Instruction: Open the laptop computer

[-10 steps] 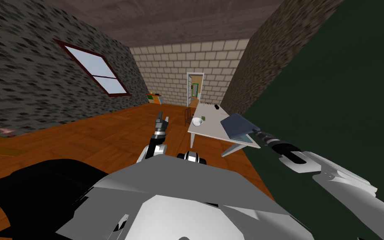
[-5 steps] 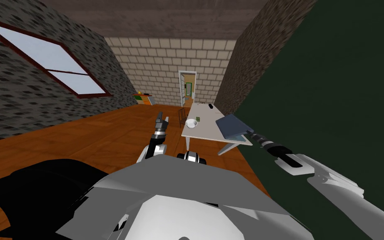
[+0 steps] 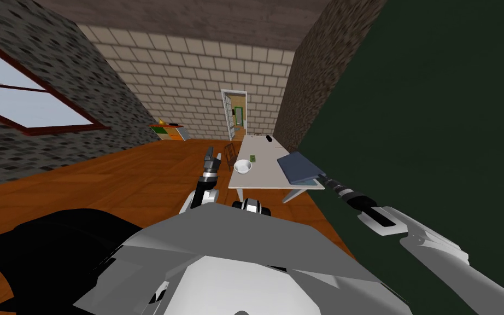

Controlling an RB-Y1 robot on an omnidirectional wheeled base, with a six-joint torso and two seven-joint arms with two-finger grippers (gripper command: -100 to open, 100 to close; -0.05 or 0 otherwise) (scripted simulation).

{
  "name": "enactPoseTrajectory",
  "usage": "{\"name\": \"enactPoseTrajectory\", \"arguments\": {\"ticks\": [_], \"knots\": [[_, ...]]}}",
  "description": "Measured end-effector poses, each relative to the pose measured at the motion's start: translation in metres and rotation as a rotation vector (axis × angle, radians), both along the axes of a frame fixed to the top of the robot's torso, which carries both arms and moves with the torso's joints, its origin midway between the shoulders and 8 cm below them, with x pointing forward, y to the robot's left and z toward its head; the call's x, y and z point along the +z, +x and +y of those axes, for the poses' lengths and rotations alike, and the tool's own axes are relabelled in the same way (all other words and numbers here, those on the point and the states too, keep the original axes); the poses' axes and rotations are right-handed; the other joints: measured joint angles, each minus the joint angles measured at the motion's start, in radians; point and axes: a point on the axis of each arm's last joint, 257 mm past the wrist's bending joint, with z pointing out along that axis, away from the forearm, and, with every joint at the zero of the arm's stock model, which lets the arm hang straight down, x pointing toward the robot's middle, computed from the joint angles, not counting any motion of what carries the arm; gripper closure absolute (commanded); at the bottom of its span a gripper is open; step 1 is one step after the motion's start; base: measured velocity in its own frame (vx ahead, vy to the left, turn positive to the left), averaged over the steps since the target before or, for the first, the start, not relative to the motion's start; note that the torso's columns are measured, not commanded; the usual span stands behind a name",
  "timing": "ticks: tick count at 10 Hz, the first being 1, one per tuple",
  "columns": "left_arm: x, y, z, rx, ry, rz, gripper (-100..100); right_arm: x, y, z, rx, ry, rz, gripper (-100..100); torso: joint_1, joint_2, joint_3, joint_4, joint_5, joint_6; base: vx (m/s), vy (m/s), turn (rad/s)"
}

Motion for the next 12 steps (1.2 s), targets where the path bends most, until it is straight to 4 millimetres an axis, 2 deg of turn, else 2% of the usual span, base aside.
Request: {"name": "enactPoseTrajectory", "arguments": {"ticks": [2,3,9,10,12], "knots": [[0.000,0.000,0.000,0.000,0.000,0.000,0,-0.009,-0.005,0.020,0.042,0.053,0.010,100,0.005,0.007,0.004,0.002,0.001,-0.002,-0.014,0.020,-0.057],[0.000,0.000,0.000,0.000,0.000,0.000,0,-0.015,-0.008,0.023,0.047,0.063,0.017,-100,0.004,0.004,0.002,0.003,0.003,-0.001,-0.009,0.015,-0.042],[0.000,0.000,0.000,0.000,0.000,0.000,0,0.030,-0.002,0.015,0.070,0.062,0.017,-100,0.002,0.004,0.002,0.006,0.005,0.003,-0.010,0.016,-0.044],[0.000,0.000,0.000,0.000,0.000,0.000,0,0.031,-0.002,0.015,0.071,0.064,0.017,0,0.000,0.003,0.002,0.006,0.004,0.003,0.000,0.000,0.000],[0.000,0.000,0.000,0.000,0.000,0.000,0,0.031,-0.002,0.015,0.071,0.064,0.017,0,0.000,0.003,0.001,0.006,0.004,0.003,0.000,0.000,0.000]]}}
